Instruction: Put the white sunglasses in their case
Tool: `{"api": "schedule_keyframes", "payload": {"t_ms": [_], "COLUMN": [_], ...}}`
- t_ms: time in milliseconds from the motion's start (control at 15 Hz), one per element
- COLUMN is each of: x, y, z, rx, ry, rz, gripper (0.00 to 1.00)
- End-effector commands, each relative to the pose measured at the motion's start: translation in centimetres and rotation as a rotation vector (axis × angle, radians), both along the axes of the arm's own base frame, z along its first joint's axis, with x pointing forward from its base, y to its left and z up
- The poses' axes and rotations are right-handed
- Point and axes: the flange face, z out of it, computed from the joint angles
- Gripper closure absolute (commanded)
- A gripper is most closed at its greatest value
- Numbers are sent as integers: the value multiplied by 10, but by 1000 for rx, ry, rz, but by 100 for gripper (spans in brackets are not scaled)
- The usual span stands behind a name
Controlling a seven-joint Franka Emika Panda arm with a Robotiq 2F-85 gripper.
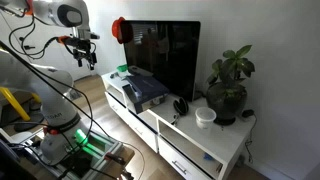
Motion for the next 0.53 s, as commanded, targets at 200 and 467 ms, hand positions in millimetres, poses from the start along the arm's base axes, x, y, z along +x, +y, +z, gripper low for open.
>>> {"api": "schedule_keyframes", "payload": {"t_ms": [200,467], "x": [0,12], "y": [0,-12], "z": [0,-7], "rx": [0,-7], "ry": [0,6], "rz": [0,-40], "gripper": [0,0]}}
